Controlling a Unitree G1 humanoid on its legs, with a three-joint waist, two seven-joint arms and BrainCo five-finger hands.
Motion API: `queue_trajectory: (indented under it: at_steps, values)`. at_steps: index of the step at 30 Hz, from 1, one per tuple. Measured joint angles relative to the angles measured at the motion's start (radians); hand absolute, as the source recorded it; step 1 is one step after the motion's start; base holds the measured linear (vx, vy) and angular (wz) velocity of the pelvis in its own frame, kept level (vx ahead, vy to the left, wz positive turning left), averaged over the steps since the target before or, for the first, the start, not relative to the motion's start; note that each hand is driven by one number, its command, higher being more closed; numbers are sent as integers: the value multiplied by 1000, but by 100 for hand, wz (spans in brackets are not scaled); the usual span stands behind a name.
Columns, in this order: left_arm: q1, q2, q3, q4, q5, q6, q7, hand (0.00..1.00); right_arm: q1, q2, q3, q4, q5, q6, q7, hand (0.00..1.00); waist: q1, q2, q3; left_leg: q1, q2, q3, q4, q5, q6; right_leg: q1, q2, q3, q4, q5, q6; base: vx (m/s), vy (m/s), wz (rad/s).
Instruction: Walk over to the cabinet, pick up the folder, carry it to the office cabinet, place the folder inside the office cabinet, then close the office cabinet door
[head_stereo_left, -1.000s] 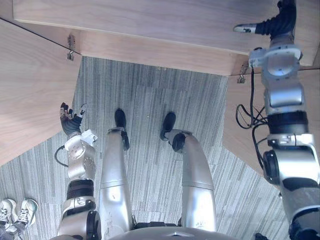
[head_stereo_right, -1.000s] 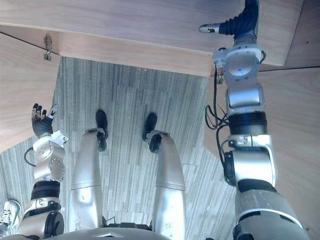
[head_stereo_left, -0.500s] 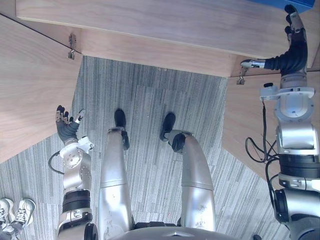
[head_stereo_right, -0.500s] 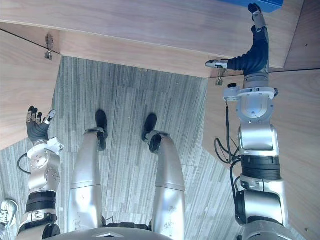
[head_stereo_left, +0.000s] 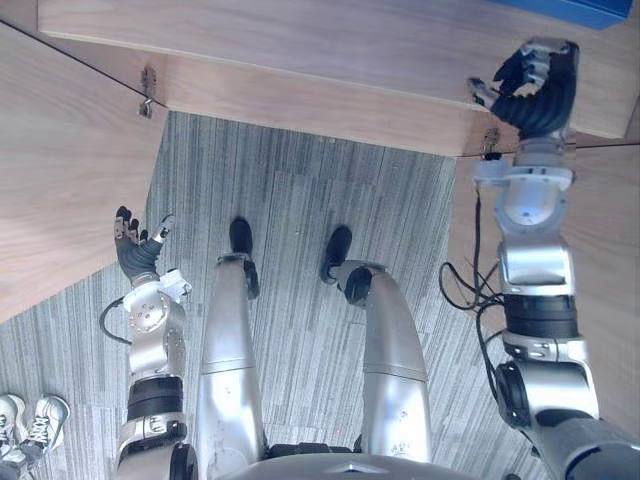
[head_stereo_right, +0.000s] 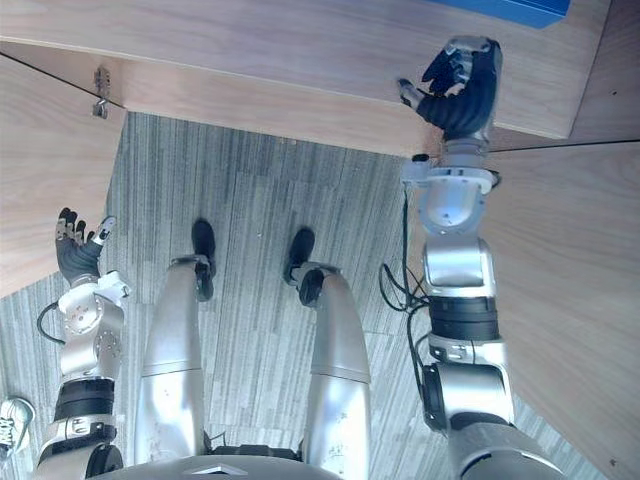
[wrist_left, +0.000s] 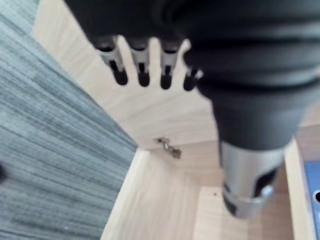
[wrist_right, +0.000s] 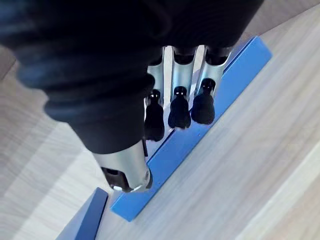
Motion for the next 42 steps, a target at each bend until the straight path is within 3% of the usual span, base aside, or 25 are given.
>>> queue_trajectory:
  at_steps: [12, 22, 33, 42]
  values:
    - [-47, -34, -32, 48, 1, -22, 31, 0, -242, 13, 36, 197, 4, -8, -84, 100, 8, 1, 5, -22, -11, -4, 4, 0, 0, -20, -14, -3, 15, -5, -1, 1, 3, 2]
    - [-47, -33, -64, 81, 0, -45, 49, 0, -366, -2, 87, 324, 52, -9, -88, 100, 29, 3, 26, -59, -23, -10, 26, 0, 1, -56, -32, -7, 53, -21, -4, -10, 15, 4]
    - [-47, -33, -85, 84, -2, -56, 49, 0, -472, -20, 110, 457, 95, -11, -109, 100, 28, 4, 26, -120, -40, -28, 73, 0, 0, -108, -52, -14, 112, -45, 2, -19, 22, 5]
    - [-23, -33, -90, 78, -4, -73, 49, 0, -511, -55, 114, 507, 203, -19, -111, 100, 30, 4, 26, -122, -41, -29, 76, 0, 1, -109, -54, -15, 120, -45, -4, -5, 13, 1]
